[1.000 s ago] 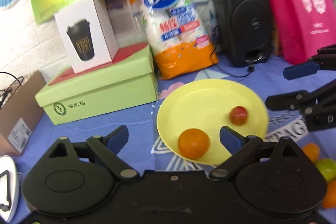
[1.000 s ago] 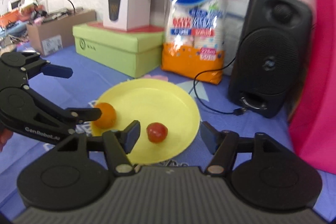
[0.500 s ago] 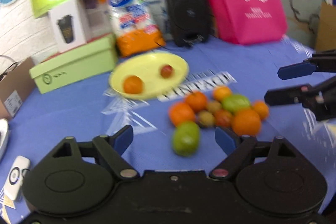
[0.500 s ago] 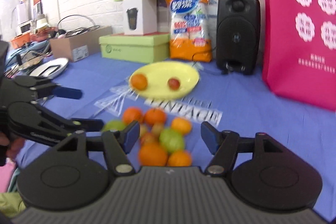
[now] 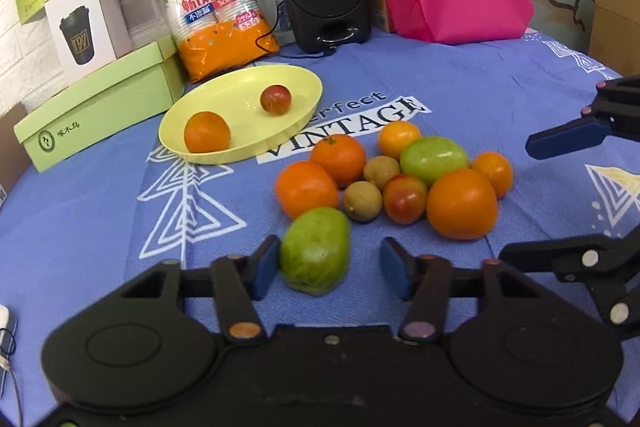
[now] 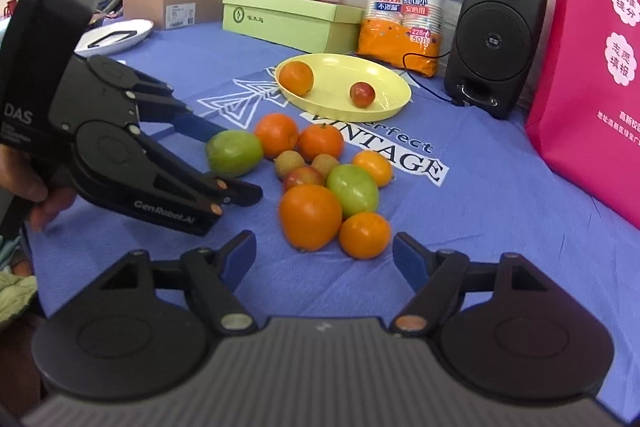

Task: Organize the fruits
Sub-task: 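Grasp a green guava with the left tool while the right tool grasps a lime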

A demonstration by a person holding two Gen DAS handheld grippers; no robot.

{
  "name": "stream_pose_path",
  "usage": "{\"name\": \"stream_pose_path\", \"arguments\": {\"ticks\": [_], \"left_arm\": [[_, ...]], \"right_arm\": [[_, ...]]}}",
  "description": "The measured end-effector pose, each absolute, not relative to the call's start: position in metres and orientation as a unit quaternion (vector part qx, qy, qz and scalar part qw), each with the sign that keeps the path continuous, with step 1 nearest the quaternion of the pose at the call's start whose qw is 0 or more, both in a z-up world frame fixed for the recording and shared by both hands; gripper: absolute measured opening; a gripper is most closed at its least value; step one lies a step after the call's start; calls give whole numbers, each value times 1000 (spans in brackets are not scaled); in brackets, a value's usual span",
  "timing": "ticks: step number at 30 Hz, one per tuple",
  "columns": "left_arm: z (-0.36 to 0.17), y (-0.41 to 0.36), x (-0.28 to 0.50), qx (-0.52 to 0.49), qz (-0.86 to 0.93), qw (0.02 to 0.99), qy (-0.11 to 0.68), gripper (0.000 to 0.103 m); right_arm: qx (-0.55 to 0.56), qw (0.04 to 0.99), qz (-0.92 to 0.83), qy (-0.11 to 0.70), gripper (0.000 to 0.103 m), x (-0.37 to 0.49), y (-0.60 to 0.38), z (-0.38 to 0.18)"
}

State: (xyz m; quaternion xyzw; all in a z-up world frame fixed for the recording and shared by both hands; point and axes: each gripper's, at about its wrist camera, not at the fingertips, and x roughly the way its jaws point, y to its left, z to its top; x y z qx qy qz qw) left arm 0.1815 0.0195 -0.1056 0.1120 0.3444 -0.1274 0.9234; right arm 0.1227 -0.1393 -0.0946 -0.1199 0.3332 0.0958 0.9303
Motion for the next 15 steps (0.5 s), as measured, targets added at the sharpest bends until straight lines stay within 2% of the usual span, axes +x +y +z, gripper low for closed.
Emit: {"name": "stream_pose_path", "arguments": {"ticks": [1,15], "left_arm": [[-106,21,184,106,-131,923,347,38],[-102,35,180,79,-118,924,355,38]], "right_arm": [[-121,930,98,334,75,124,-139,-95],[-111,925,97,351,79,143,-151,-96]]}}
